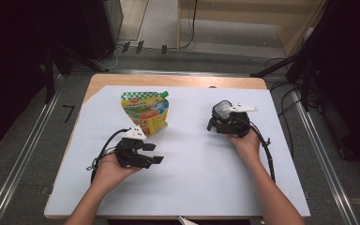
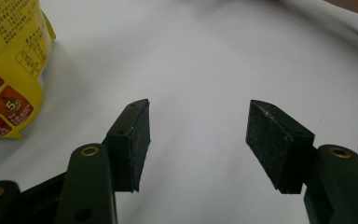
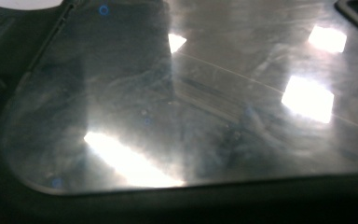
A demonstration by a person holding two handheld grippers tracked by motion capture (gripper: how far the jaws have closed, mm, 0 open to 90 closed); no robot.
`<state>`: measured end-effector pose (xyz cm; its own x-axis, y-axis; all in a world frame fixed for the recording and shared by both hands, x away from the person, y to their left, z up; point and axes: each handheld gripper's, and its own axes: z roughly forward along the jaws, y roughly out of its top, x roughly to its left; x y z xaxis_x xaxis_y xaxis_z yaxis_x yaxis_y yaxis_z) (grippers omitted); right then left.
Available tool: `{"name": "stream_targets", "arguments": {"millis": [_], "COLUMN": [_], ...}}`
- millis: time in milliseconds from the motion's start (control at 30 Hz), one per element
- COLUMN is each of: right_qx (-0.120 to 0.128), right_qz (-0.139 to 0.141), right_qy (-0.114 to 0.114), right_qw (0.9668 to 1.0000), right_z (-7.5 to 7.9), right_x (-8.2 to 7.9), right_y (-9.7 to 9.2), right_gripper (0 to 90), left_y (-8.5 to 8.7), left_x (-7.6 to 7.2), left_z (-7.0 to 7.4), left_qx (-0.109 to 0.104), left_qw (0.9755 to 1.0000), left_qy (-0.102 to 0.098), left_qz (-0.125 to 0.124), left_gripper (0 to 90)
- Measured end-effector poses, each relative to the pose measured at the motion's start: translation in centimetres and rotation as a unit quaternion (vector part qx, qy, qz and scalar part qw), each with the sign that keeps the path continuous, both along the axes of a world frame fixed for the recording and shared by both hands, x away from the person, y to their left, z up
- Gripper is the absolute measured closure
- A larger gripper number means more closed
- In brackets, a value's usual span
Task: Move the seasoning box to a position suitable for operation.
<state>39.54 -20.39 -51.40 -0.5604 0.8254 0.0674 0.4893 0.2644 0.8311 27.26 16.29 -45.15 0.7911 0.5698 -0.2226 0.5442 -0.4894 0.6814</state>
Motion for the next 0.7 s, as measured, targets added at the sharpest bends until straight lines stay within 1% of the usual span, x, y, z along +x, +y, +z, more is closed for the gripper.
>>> {"name": "stream_targets", "arguments": {"millis": [67,100,233,267,400,600,667,700], "right_qx": [0.002,0.002,0.011,0.013,0.022,0.025,0.021,0.022], "right_qz": [0.002,0.008,0.013,0.015,0.02,0.031,0.034,0.035], "right_qy": [0.0,-0.002,-0.007,-0.009,-0.01,-0.01,-0.011,-0.007], "right_qw": [1.0,1.0,0.9998,0.9998,0.9995,0.9992,0.9991,0.9991], "right_z": [0.2,0.6,1.3,1.5,2.1,2.8,3.0,3.0], "right_x": [-0.2,-0.6,-1.6,-1.8,-2.8,-4.3,-4.9,-5.1], "right_y": [0.0,0.2,0.4,0.5,0.7,0.9,0.9,0.9], "right_gripper": [15.3,15.3,15.3,15.3,15.3,15.4,15.4,15.4], "left_y": [0.0,-0.1,-0.4,-0.5,-0.9,-1.3,-1.4,-1.5], "left_x": [0.0,0.1,0.3,0.3,0.6,1.0,1.1,1.1], "left_z": [0.0,0.1,0.0,0.0,-0.1,-0.1,-0.1,-0.1], "left_qx": [0.0,0.0,0.001,0.003,0.003,0.003,0.004,0.002], "left_qw": [1.0,1.0,1.0,1.0,0.9999,0.9998,0.9998,0.9997], "left_qy": [0.0,0.0,0.0,0.001,0.002,0.004,0.005,0.004], "left_qz": [0.001,-0.001,-0.008,-0.007,-0.014,-0.019,-0.021,-0.024], "left_gripper": [40.5,40.5,40.4,40.3,40.0,40.0,39.9,39.9]}}
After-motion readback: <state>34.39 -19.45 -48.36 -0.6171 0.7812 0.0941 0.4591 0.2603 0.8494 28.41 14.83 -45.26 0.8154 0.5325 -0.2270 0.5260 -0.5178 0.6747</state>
